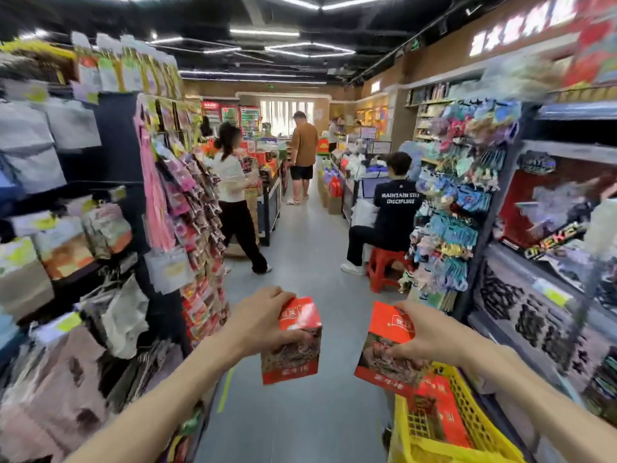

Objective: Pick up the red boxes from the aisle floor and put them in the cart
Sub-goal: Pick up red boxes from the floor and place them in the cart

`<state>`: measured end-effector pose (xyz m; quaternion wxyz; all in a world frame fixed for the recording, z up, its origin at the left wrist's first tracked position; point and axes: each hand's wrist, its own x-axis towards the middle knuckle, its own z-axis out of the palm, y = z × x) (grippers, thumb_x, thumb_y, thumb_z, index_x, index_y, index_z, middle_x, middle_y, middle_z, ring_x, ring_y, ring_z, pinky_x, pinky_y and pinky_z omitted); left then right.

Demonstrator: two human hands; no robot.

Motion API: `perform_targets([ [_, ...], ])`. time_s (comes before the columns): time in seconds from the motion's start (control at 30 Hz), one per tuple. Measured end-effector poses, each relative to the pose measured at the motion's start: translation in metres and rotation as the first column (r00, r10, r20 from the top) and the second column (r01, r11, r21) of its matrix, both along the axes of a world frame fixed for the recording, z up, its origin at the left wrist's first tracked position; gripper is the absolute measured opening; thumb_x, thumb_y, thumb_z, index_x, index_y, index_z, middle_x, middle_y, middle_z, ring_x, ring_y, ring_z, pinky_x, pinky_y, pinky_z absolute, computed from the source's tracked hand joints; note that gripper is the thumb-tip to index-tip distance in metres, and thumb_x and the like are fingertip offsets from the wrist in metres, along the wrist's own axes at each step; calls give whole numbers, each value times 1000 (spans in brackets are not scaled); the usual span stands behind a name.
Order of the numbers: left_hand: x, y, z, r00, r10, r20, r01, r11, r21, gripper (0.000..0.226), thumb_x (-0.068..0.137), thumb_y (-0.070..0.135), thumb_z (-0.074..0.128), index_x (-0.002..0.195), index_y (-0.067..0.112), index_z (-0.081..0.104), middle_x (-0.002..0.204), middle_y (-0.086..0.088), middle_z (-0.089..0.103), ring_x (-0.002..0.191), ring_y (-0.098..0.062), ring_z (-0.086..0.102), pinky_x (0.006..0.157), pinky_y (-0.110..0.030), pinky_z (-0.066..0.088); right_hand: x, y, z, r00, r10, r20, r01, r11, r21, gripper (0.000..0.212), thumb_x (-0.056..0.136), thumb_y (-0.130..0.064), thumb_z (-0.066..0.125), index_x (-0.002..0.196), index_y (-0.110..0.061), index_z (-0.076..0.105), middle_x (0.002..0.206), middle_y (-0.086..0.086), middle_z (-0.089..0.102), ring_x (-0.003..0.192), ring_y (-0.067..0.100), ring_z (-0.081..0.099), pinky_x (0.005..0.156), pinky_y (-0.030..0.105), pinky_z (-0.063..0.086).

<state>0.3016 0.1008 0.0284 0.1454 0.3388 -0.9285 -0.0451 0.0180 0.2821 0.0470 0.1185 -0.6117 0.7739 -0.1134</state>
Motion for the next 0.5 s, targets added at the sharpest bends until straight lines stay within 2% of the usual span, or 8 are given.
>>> perform_targets([
  [0.17, -81, -116, 2, 992, -129, 2, 129, 991, 34, 92, 68, 83, 60, 137, 25, 48, 117, 4, 55, 113, -18, 49, 93, -38, 45, -60, -89, 4, 996, -89, 20, 89, 996, 4, 70, 63, -68, 75, 118, -39, 43, 92, -15, 62, 75, -1, 61, 63, 24, 49],
  [0.3, -161, -195, -7, 971, -237, 17, 237, 971, 38, 95, 64, 88, 55, 137, 26, 48, 118, 6, 54, 111, -16, 50, 93, -41, 47, -119, -149, -6, 986, -164, 31, 163, 986, 22, 58, 64, -67, 75, 108, -42, 46, 87, -10, 64, 71, 4, 63, 68, 34, 55],
  [0.37, -205, -232, -13, 953, -299, 36, 299, 954, 26, 97, 62, 92, 52, 135, 28, 49, 116, 8, 54, 108, -14, 49, 92, -41, 48, -152, -177, -15, 978, -206, 28, 205, 978, 22, 62, 63, -70, 73, 109, -38, 47, 86, -7, 66, 69, 5, 64, 70, 38, 56],
  [0.43, -249, -265, -17, 935, -351, 41, 351, 936, 21, 94, 62, 92, 52, 134, 31, 49, 114, 10, 54, 107, -12, 49, 88, -36, 47, -185, -201, -23, 965, -260, 36, 260, 966, 12, 68, 64, -70, 73, 115, -32, 47, 87, -5, 67, 68, 5, 64, 70, 36, 56],
  [0.5, -292, -293, -18, 914, -404, 42, 403, 915, 24, 90, 66, 87, 57, 135, 31, 47, 117, 10, 54, 111, -11, 49, 84, -28, 42, -217, -223, -27, 951, -303, 58, 304, 953, -4, 66, 66, -67, 75, 116, -35, 44, 87, -6, 65, 67, 3, 63, 64, 30, 53],
])
